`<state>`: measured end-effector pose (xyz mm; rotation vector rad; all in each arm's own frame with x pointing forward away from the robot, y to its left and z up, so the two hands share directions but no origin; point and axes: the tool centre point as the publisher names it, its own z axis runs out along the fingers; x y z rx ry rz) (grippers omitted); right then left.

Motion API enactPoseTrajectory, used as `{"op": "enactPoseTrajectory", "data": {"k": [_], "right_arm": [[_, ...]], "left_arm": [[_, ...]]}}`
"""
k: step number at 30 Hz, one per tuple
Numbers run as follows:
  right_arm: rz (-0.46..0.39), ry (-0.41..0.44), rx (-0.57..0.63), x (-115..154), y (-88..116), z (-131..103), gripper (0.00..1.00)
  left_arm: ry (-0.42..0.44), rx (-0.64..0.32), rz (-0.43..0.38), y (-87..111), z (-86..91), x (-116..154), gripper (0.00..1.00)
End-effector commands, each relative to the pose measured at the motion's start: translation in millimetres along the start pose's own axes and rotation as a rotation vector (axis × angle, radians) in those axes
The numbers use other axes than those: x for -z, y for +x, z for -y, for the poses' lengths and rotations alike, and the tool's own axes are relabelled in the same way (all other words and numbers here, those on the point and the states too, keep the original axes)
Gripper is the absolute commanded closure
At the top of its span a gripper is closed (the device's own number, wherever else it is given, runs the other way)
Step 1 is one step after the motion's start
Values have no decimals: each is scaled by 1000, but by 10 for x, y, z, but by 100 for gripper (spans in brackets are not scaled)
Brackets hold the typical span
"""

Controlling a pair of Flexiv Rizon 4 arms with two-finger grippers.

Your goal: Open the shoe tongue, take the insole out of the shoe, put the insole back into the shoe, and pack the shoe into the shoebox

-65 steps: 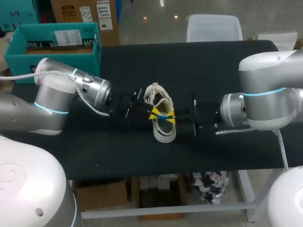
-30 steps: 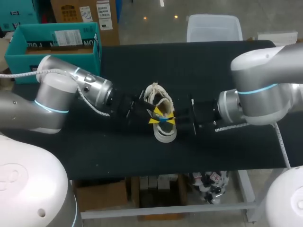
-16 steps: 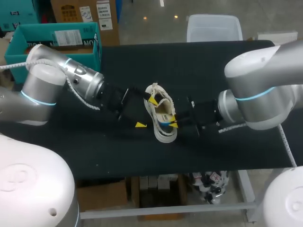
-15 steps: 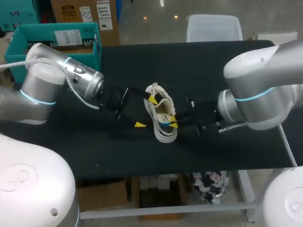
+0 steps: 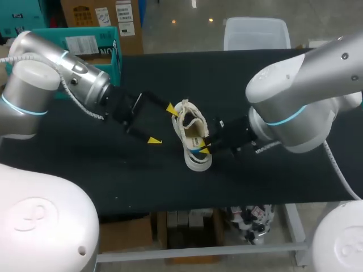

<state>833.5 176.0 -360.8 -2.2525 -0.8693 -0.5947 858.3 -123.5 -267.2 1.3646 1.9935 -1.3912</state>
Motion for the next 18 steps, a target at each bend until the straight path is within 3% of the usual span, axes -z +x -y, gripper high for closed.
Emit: {"op": "enactPoseTrajectory", "data": {"k": [1, 14, 15, 17, 18], "right_arm": [[88, -45, 2, -98, -3, 8, 100], [202, -251, 28, -103, -75, -60, 100], [211, -263, 30, -110, -78, -65, 74], [235, -298, 25, -124, -88, -77, 54], [237, -300, 26, -127, -91, -81, 35]], "left_arm": [[-49, -1, -24, -27, 79, 64, 0], [-120, 1, -87, -46, 141, 179, 0], [-133, 2, -94, -46, 148, 188, 0], [-141, 16, -110, -44, 162, 211, 0], [-156, 16, -116, -43, 165, 220, 0]]}}
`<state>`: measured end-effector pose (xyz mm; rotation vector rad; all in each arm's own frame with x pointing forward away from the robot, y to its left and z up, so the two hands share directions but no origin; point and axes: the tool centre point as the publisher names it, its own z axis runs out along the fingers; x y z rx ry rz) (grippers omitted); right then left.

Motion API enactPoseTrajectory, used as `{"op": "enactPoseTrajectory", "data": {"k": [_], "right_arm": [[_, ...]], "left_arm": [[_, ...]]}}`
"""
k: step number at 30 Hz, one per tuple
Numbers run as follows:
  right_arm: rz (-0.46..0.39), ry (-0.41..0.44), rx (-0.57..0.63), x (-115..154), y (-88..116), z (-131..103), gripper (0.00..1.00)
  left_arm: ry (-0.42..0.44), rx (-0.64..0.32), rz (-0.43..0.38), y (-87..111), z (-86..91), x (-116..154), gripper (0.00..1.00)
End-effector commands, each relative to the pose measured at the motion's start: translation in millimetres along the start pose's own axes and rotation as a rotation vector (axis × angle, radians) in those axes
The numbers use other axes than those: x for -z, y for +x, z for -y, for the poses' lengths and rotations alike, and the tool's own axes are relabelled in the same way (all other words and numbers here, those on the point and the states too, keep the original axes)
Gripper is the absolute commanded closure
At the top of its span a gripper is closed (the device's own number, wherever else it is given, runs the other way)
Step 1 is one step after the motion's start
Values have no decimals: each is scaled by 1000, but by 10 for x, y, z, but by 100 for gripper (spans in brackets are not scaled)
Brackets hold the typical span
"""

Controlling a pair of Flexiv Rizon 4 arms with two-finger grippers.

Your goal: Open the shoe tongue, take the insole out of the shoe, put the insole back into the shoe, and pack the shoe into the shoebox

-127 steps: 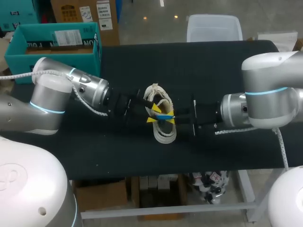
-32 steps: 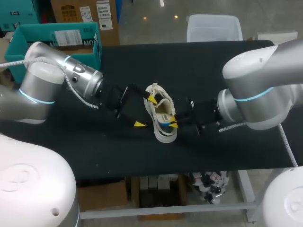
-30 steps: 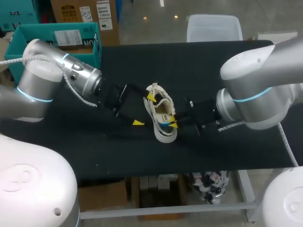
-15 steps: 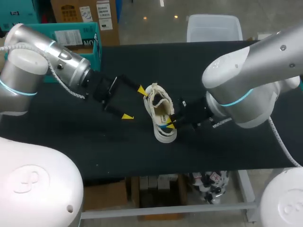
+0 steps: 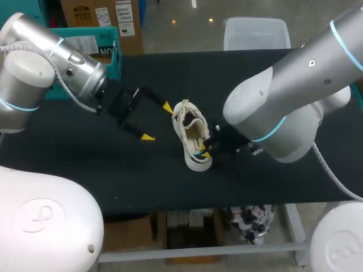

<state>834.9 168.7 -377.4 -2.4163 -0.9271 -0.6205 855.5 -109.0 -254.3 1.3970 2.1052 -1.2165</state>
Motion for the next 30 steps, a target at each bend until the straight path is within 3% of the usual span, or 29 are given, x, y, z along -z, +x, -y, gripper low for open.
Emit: {"op": "enactPoseTrajectory", "data": {"k": [1, 2, 9, 13, 14, 18, 20, 30], "right_arm": [[166, -146, 0, -48, 33, 39, 9], [167, -161, 2, -29, 38, 41, 0], [90, -209, 33, 269, 108, 96, 0], [17, -262, 77, 501, 167, 117, 0], [8, -282, 100, 562, 185, 117, 0], [-21, -306, 182, 710, 233, 35, 0], [-83, -185, 225, 762, 238, -55, 0], [-83, -185, 225, 762, 238, -55, 0]], "left_arm": [[-43, 13, -26, -27, 79, 60, 0], [-47, 20, -34, -24, 82, 65, 0], [-102, 127, -36, -14, 104, 63, 0], [-205, 472, -4, -62, -12, 154, 0], [-198, 536, 6, -57, -49, 183, 0], [-226, 675, 48, -9, -91, 243, 0], [-333, 596, 49, -8, -18, 280, 0], [-333, 596, 49, -8, -18, 280, 0]]}}
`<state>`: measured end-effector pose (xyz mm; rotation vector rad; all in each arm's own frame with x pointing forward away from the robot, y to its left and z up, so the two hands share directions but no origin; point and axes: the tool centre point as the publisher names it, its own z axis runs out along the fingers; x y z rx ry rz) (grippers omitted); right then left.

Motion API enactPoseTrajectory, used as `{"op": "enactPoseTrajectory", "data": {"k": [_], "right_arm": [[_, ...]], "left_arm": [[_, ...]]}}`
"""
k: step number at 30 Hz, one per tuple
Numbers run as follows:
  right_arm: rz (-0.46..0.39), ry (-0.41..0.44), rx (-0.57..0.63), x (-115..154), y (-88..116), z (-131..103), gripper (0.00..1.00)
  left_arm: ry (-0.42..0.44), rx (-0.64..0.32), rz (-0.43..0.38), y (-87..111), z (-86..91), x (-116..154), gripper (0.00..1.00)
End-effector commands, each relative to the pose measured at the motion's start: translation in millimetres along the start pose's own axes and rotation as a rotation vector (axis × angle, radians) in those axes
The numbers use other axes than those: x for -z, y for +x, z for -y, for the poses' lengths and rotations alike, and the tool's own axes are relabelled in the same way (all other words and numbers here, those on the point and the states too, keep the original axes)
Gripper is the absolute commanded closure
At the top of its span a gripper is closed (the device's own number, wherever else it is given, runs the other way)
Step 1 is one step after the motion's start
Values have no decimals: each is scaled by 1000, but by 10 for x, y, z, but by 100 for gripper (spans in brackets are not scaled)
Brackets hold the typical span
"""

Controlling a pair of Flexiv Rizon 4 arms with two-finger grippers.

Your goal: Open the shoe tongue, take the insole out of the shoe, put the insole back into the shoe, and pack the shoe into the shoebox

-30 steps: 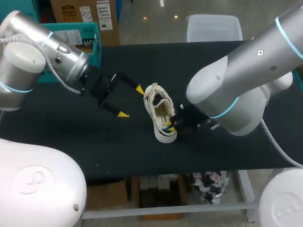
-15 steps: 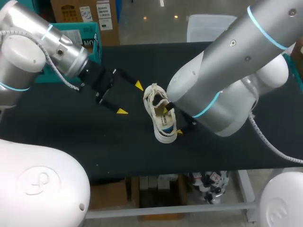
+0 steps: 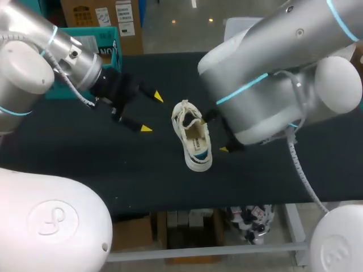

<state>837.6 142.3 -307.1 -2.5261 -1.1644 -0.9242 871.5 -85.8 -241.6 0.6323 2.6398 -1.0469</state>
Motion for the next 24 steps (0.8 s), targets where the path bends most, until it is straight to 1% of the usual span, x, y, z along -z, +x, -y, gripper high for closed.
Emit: {"op": "enactPoseTrajectory", "data": {"k": [1, 2, 3, 4, 5, 6, 7, 8, 9, 10, 12, 13, 14, 15, 16, 19, 20, 21, 24], "right_arm": [[-43, 67, -1, 54, -53, -54, 0], [-43, 67, -1, 54, -53, -54, 0], [-62, 73, 21, 52, -47, -98, 0], [-66, 58, 36, 51, -49, -135, 0], [-76, 37, 70, 50, -50, -170, 0], [-94, 40, 107, 63, -63, -194, 0], [-101, 29, 116, 71, -76, -221, 0], [-110, 8, 137, 75, -90, -250, 0], [-127, 15, 169, 80, -109, -274, 0], [-138, 22, 193, 86, -129, -306, 0], [-151, 40, 259, 90, -157, -354, 0], [-141, 24, 260, 91, -162, -362, 0], [-133, 23, 269, 92, -161, -363, 0], [-99, 10, 273, 95, -155, -330, 0], [-74, -23, 265, 86, -146, -307, 0], [-50, -52, 277, 61, -149, -214, 0], [-61, -37, 303, 61, -166, -168, 0], [-42, -46, 324, 45, -182, -112, 0], [50, -105, 385, -37, -221, 33, 0]], "left_arm": [[-38, 1, 25, 67, 70, 21, 0], [-38, 1, 25, 67, 70, 21, 0], [-46, 86, 73, 22, 118, -33, 0], [-66, 156, 103, -7, 142, -76, 0], [-91, 206, 134, -16, 155, -110, 0], [-108, 282, 156, -13, 180, -145, 0], [-129, 370, 179, -26, 191, -165, 0], [-139, 430, 197, -26, 198, -177, 0], [-152, 528, 217, -38, 198, -187, 0], [-167, 587, 247, -50, 191, -193, 0], [-155, 669, 217, -47, 178, -190, 0], [-161, 702, 246, -58, 159, -178, 0], [-158, 720, 243, -64, 140, -162, 0], [-149, 775, 242, -79, 107, -134, 0], [-147, 793, 251, -90, 87, -122, 0], [-166, 823, 268, -95, 22, -99, 0], [-165, 815, 264, -85, 12, -89, 0], [-162, 835, 275, -85, -5, -68, 0], [-156, 857, 279, -96, -52, 1, 0]]}}
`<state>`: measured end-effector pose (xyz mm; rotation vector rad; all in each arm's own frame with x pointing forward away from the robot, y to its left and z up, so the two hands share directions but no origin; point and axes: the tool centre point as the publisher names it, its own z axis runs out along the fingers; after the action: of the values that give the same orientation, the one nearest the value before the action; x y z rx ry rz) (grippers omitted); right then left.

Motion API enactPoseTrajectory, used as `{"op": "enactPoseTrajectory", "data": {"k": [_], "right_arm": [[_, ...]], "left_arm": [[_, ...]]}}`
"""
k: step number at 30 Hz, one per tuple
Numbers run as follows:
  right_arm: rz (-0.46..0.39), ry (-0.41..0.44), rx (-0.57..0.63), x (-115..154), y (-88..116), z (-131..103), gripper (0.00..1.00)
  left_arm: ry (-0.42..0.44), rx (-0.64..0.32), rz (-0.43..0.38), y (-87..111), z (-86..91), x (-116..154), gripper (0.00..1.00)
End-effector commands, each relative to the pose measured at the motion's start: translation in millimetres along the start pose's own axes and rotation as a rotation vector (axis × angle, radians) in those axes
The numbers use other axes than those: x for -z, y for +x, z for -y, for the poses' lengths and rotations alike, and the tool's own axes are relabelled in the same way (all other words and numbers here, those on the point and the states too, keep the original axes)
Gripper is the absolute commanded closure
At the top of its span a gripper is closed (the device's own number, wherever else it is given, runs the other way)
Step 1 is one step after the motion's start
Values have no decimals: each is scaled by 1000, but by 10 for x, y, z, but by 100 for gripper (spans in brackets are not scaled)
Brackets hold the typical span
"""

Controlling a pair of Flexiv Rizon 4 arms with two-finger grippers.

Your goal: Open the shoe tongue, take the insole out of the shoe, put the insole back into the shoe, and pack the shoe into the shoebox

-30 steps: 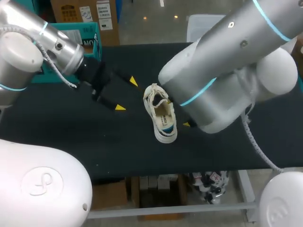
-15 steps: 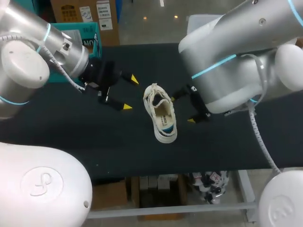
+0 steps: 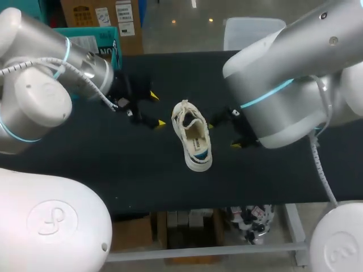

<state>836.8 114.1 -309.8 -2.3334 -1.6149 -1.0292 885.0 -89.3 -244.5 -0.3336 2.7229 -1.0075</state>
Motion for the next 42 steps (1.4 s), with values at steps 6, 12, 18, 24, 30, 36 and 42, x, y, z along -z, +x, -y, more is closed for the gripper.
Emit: {"op": "enactPoseTrajectory", "data": {"k": [6, 12, 18, 24, 30, 36, 42], "right_arm": [[243, -207, 35, -201, 60, 406, 18], [322, -275, 82, -226, 230, 580, 100], [385, -268, 151, -379, 280, 703, 100], [392, -268, 157, -503, 286, 674, 100], [404, -264, 153, -603, 287, 629, 100], [413, -250, 135, -717, 222, 576, 100], [417, -228, 116, -856, 152, 497, 100]], "left_arm": [[-52, 268, 74, -69, -83, 122, 0], [-51, 312, 78, -169, -181, 173, 0], [-56, 332, 87, -211, -264, 215, 0], [-60, 336, 91, -215, -336, 227, 0], [-53, 345, 93, -227, -403, 252, 0], [-48, 345, 93, -260, -447, 251, 0], [-49, 347, 100, -287, -468, 261, 0]]}}
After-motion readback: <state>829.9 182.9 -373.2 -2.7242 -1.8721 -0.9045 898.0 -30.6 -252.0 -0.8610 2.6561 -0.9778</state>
